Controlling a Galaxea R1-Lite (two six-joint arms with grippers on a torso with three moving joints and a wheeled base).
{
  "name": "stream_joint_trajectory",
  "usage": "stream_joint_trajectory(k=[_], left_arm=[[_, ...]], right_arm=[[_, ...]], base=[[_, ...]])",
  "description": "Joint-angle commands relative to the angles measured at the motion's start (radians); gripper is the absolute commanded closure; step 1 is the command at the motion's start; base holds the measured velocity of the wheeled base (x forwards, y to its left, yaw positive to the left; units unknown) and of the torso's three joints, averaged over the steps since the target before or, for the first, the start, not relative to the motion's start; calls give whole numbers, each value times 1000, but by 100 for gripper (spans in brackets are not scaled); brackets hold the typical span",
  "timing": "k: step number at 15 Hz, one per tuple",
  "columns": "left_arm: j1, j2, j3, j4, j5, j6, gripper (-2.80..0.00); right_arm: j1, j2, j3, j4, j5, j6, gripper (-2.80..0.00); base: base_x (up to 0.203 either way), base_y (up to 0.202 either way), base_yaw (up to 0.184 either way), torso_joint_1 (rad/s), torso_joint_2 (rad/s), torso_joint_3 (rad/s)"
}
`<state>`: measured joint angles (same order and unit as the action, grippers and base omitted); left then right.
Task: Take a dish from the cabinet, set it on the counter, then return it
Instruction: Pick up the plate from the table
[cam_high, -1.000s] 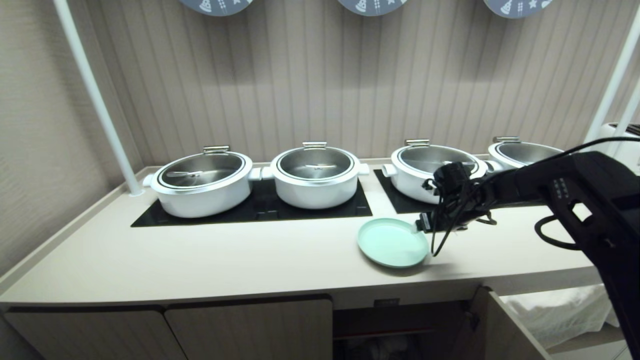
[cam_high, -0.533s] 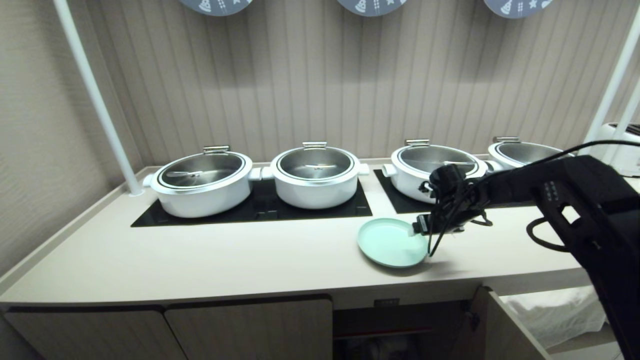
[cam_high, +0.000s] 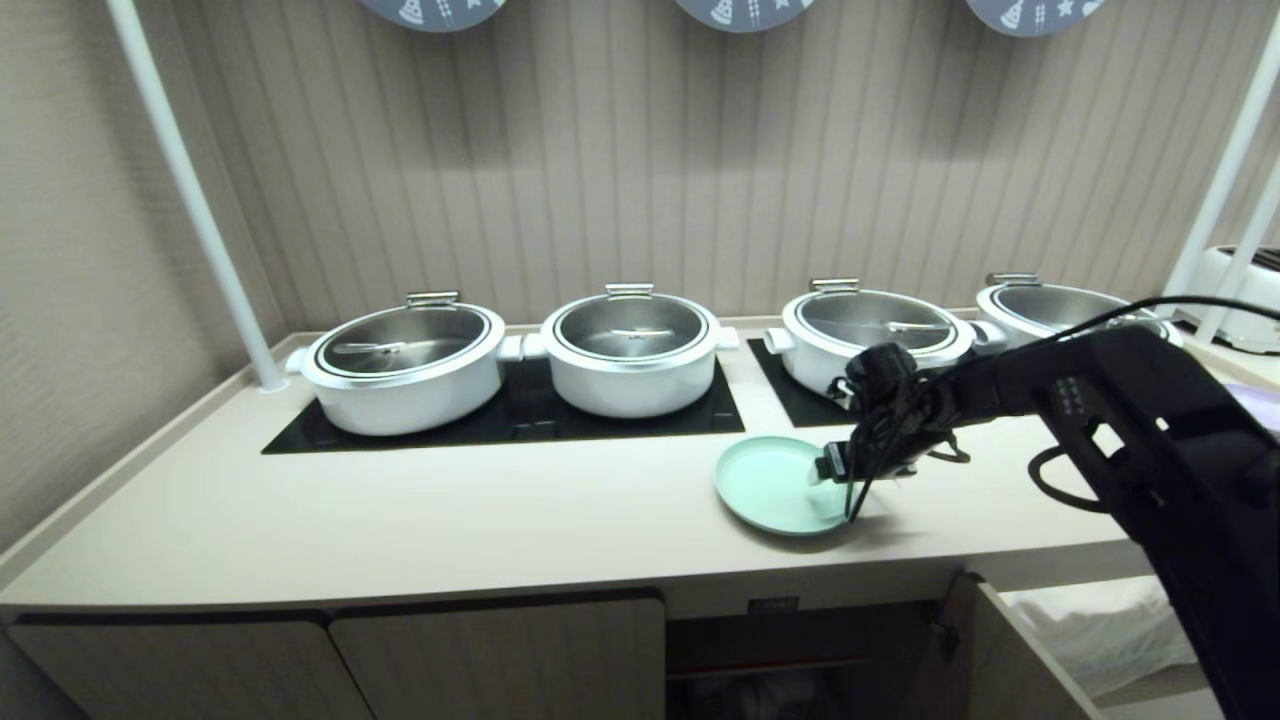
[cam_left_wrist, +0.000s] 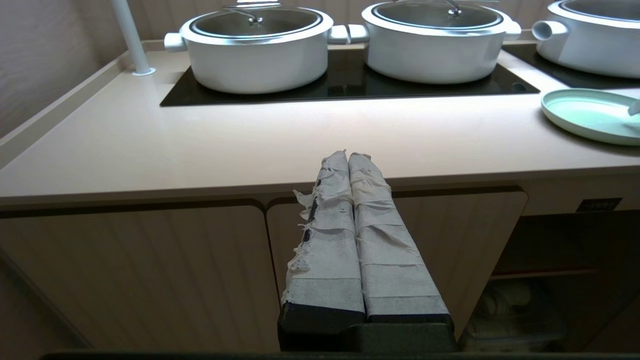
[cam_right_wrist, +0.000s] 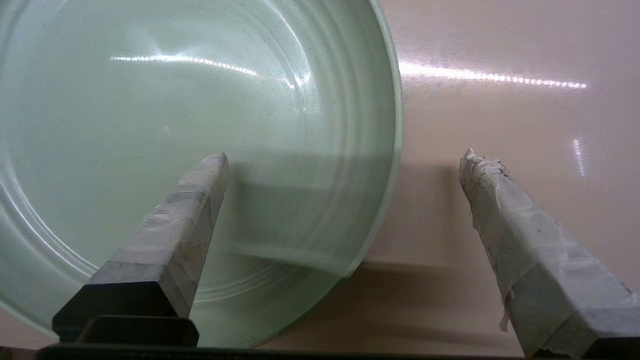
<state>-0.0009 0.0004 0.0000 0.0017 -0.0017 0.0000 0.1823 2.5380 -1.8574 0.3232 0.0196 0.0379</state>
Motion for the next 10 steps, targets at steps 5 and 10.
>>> stream_joint_trajectory(k=[5,10], left_arm=[[1,0,0,0,0,0,0],[1,0,0,0,0,0,0]], right_arm=[[6,22,-3,0,0,10,-280],[8,28,-3,0,0,16,-280]], base=[[0,0,0,0,0,0],[0,0,0,0,0,0]])
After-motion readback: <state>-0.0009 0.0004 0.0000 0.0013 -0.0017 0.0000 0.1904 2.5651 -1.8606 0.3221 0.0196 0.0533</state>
